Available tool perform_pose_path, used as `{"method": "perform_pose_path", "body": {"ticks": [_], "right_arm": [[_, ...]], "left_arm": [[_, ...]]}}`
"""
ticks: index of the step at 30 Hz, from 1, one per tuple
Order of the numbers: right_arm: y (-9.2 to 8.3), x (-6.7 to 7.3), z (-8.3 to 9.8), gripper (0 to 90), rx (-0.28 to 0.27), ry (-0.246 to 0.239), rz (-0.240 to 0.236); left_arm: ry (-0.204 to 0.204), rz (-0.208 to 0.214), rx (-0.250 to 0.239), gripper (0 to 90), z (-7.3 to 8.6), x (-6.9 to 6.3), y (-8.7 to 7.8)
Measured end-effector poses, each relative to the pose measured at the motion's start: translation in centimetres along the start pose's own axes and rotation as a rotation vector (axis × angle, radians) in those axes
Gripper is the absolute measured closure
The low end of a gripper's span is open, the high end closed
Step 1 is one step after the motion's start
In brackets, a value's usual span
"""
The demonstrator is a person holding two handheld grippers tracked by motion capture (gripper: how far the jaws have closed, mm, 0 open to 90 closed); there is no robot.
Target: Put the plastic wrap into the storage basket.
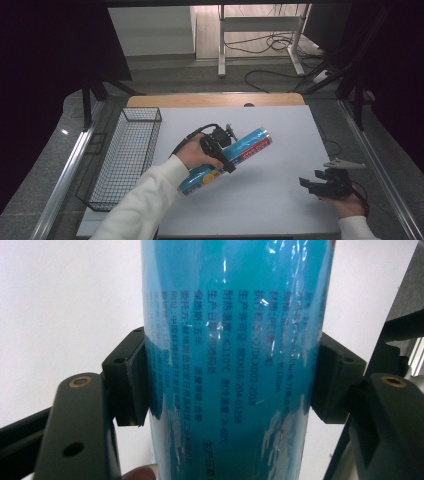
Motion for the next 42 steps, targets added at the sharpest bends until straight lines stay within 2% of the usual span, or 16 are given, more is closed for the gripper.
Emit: {"method": "perform_pose_path", "body": {"ticks": [2, 3, 8, 9, 10, 14, 17, 20, 23, 24, 28, 31, 33, 34, 37, 42], "right_arm": [[0.0, 0.0, 0.0, 28.3, 0.000, -0.002, 0.000], [0.1, 0.1, 0.0, 28.3, 0.001, -0.001, -0.001], [0.2, 0.2, -0.1, 28.3, 0.002, -0.004, -0.005], [0.2, 0.3, -0.2, 28.4, 0.002, -0.008, -0.007], [0.2, 0.3, -0.2, 28.4, 0.002, -0.008, -0.007], [0.3, 0.4, -0.3, 28.3, -0.001, -0.010, -0.012], [0.3, 0.4, -0.4, 28.3, -0.004, -0.009, -0.013], [0.3, 0.4, -0.5, 28.3, -0.008, -0.009, -0.014], [0.3, 0.5, -0.6, 28.3, -0.011, -0.008, -0.015], [0.3, 0.6, -0.7, 28.3, -0.014, -0.009, -0.017], [0.2, 0.7, -0.9, 28.3, -0.020, -0.011, -0.017], [0.2, 0.9, -1.0, 28.3, -0.024, -0.016, -0.016], [0.3, 1.0, -1.1, 28.3, -0.024, -0.016, -0.016], [0.3, 1.0, -1.1, 28.3, -0.023, -0.021, -0.015], [0.3, 1.1, -1.1, 28.3, -0.022, -0.023, -0.016], [0.3, 1.1, -1.1, 28.3, -0.022, -0.025, -0.016]], "left_arm": [[-0.015, -0.005, -0.006, 31.6, 0.3, 0.5, -0.8], [-0.029, -0.021, -0.014, 31.6, 0.7, 1.1, -1.6], [-0.056, -0.030, -0.022, 31.6, 1.5, 2.1, -3.3], [-0.067, -0.038, -0.031, 31.6, 1.9, 2.6, -4.1], [-0.067, -0.038, -0.031, 31.6, 1.9, 2.6, -4.1], [-0.102, -0.056, -0.058, 31.6, 2.9, 3.8, -6.1], [-0.115, -0.059, -0.064, 31.6, 3.3, 4.3, -6.7], [-0.153, -0.071, -0.078, 31.6, 4.2, 5.4, -7.7], [-0.174, -0.077, -0.089, 31.6, 4.6, 6.0, -8.2], [-0.192, -0.083, -0.097, 31.6, 5.1, 6.5, -8.8], [-0.206, -0.098, -0.113, 31.6, 5.8, 7.3, -10.0], [-0.231, -0.113, -0.140, 31.6, 6.8, 8.4, -11.9], [-0.238, -0.119, -0.144, 31.6, 7.1, 8.7, -12.3], [-0.258, -0.125, -0.153, 31.6, 7.8, 9.3, -13.0], [-0.271, -0.130, -0.154, 31.6, 8.4, 10.0, -13.6], [-0.338, -0.149, -0.162, 31.6, 10.2, 11.9, -14.0]]}}
Point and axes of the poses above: each handheld gripper's, and its own axes: y roughly forward along the jaws, z roughly out of its underside, x roughly to its left, the point moved 8 cm from there along y, roughly forward along the jaws, and after that the axes turned 13 degrees about -y, right-handed, at the moved point
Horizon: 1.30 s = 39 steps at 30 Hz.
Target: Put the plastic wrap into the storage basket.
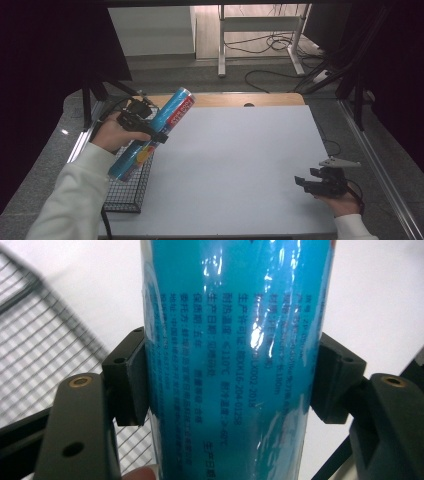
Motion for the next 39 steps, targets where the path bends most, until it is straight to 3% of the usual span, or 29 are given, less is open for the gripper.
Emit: {"method": "perform_pose_path", "body": {"ticks": [2, 3, 7, 13, 18, 24, 29, 31, 39], "right_arm": [[0.1, 0.0, 0.0, 28.2, 0.004, -0.004, 0.000], [0.1, 0.0, 0.0, 28.2, 0.005, -0.004, -0.001], [0.2, 0.0, 0.1, 28.2, 0.009, -0.009, -0.003], [0.2, 0.1, 0.0, 28.2, 0.010, -0.009, -0.001], [0.0, 0.2, -0.3, 28.2, 0.002, -0.011, 0.002], [0.1, 0.2, -0.3, 28.2, 0.004, -0.013, 0.002], [0.2, 0.2, -0.2, 28.1, 0.010, -0.020, 0.003], [0.2, 0.3, -0.2, 27.9, 0.014, -0.025, 0.003], [0.3, 0.3, -0.1, 27.8, 0.020, -0.029, 0.005]], "left_arm": [[-0.039, -0.009, 0.005, 31.6, 0.8, 1.4, 0.3], [-0.039, -0.009, 0.005, 31.6, 0.8, 1.4, 0.3], [-0.087, -0.029, 0.024, 31.6, 2.1, 3.6, 0.7], [-0.145, -0.051, 0.028, 31.6, 3.2, 5.6, 1.0], [-0.176, -0.061, 0.028, 31.6, 3.7, 6.6, 1.3], [-0.229, -0.103, 0.047, 31.6, 4.4, 8.2, 1.4], [-0.261, -0.150, 0.064, 31.6, 4.9, 9.5, 2.0], [-0.263, -0.198, 0.077, 31.6, 5.2, 10.1, 2.6], [-0.309, -0.212, 0.097, 31.6, 5.1, 10.9, 4.5]]}}
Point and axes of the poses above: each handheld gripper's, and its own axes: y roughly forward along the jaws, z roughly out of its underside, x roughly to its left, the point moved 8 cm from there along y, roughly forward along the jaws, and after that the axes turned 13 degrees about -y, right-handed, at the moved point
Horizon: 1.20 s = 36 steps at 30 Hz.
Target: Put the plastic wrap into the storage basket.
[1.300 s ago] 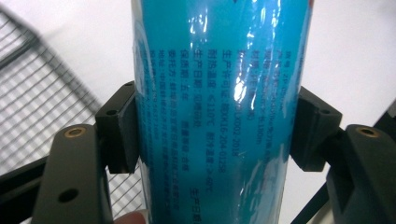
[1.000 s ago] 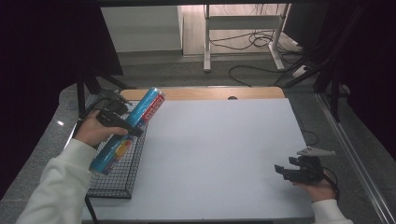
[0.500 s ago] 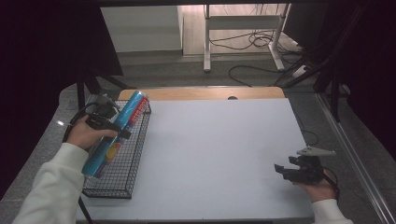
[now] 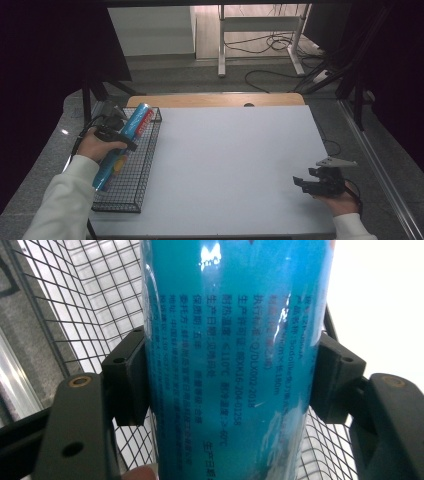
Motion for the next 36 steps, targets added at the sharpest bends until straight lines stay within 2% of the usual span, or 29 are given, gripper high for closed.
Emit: {"method": "perform_pose_path", "body": {"ticks": [7, 11, 16, 20, 23, 26, 30, 32, 34, 36], "right_arm": [[0.1, 0.0, 0.1, 27.8, 0.007, 0.000, -0.001], [0.2, 0.0, 0.2, 27.8, 0.013, -0.006, 0.002], [0.3, 0.0, 0.2, 27.8, 0.014, -0.005, 0.001], [0.3, 0.0, 0.3, 27.8, 0.017, -0.008, 0.000], [0.3, 0.0, 0.3, 27.8, 0.017, -0.006, 0.001], [0.3, 0.0, 0.3, 27.8, 0.017, -0.005, 0.001], [0.3, 0.0, 0.3, 27.8, 0.018, -0.004, -0.001], [0.3, 0.0, 0.3, 27.8, 0.016, -0.005, -0.001], [0.3, 0.0, 0.3, 27.8, 0.015, -0.005, 0.000], [0.2, 0.0, 0.3, 27.8, 0.015, -0.007, 0.001]], "left_arm": [[-0.028, -0.036, 0.006, 31.6, -0.5, -0.2, 1.3], [-0.047, -0.032, 0.012, 31.6, -0.8, -0.4, 1.7], [-0.073, -0.057, 0.017, 31.5, -1.1, -0.1, 2.4], [-0.084, -0.097, 0.027, 31.5, -1.1, 0.2, 3.2], [-0.099, -0.100, 0.046, 31.5, -1.0, 0.4, 4.1], [-0.113, -0.100, 0.042, 31.4, -1.1, 0.5, 4.6], [-0.115, -0.126, 0.065, 29.0, -0.8, 0.9, 5.6], [-0.125, -0.127, 0.002, 27.5, -1.2, 0.6, 4.9], [-0.110, -0.114, -0.041, 23.4, -1.5, -0.1, 3.7], [-0.085, -0.119, -0.069, 20.1, -1.6, -0.8, 2.7]]}}
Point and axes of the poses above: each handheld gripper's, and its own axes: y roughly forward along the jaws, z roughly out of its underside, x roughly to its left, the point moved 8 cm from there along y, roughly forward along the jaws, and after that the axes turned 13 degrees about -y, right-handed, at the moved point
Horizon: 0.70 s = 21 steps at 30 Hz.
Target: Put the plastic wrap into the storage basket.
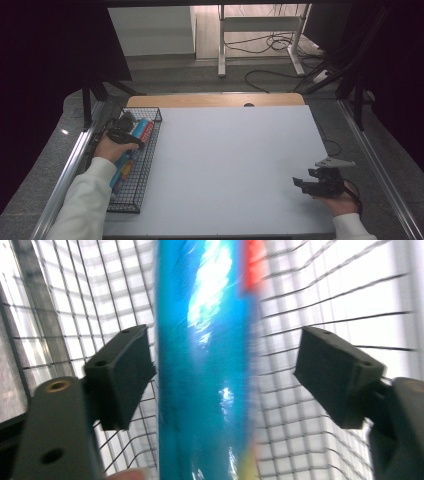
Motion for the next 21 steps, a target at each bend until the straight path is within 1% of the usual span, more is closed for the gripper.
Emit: {"method": "perform_pose_path", "body": {"ticks": [3, 4, 5, 8, 9, 11, 12, 13, 14, 15, 16, 17, 18, 19, 21], "right_arm": [[-0.1, 0.0, 0.0, 27.8, -0.005, 0.000, -0.001], [-0.1, -0.1, 0.0, 27.8, -0.005, 0.002, 0.000], [-0.1, -0.1, 0.0, 27.8, -0.005, 0.002, 0.000], [-0.1, -0.2, 0.0, 27.8, -0.005, 0.001, 0.001], [-0.1, -0.2, 0.0, 27.8, -0.006, 0.000, 0.001], [-0.1, -0.2, -0.1, 27.8, -0.012, 0.004, 0.000], [-0.1, -0.2, -0.1, 27.8, -0.015, 0.005, -0.001], [-0.1, -0.2, -0.1, 27.8, -0.015, 0.005, -0.001], [-0.1, -0.1, -0.3, 27.8, -0.021, -0.002, 0.002], [-0.1, -0.1, -0.3, 27.8, -0.021, -0.002, 0.002], [-0.1, 0.0, -0.4, 27.8, -0.030, -0.006, 0.001], [-0.1, 0.1, -0.5, 27.8, -0.034, -0.008, -0.003], [-0.1, 0.1, -0.5, 27.8, -0.034, -0.008, -0.003], [-0.1, 0.1, -0.6, 27.8, -0.038, -0.011, -0.004], [0.0, 0.1, -0.8, 27.8, -0.043, -0.014, -0.006]], "left_arm": [[0.019, 0.003, -0.039, 16.1, -0.2, -0.4, -0.9], [0.030, 0.015, -0.063, 15.1, -0.2, -0.6, -1.4], [0.030, 0.015, -0.063, 14.9, -0.2, -0.6, -1.4], [0.054, 0.052, -0.084, 14.2, 0.0, -0.8, -2.0], [0.059, 0.067, -0.097, 14.0, 0.1, -0.9, -2.3], [0.071, 0.083, -0.131, 14.2, 0.2, -1.0, -3.1], [0.082, 0.119, -0.165, 14.4, 0.5, -1.4, -3.8], [0.082, 0.119, -0.165, 14.5, 0.5, -1.4, -3.8], [0.103, 0.164, -0.188, 14.6, 0.9, -2.1, -4.3], [0.103, 0.164, -0.188, 14.6, 0.9, -2.1, -4.3], [0.114, 0.186, -0.194, 14.6, 1.2, -2.5, -4.5], [0.137, 0.214, -0.210, 14.6, 1.9, -3.3, -4.7], [0.137, 0.214, -0.210, 14.6, 1.9, -3.3, -4.7], [0.151, 0.222, -0.217, 14.6, 2.3, -3.8, -4.7], [0.176, 0.252, -0.229, 14.7, 3.2, -4.8, -4.6]]}}
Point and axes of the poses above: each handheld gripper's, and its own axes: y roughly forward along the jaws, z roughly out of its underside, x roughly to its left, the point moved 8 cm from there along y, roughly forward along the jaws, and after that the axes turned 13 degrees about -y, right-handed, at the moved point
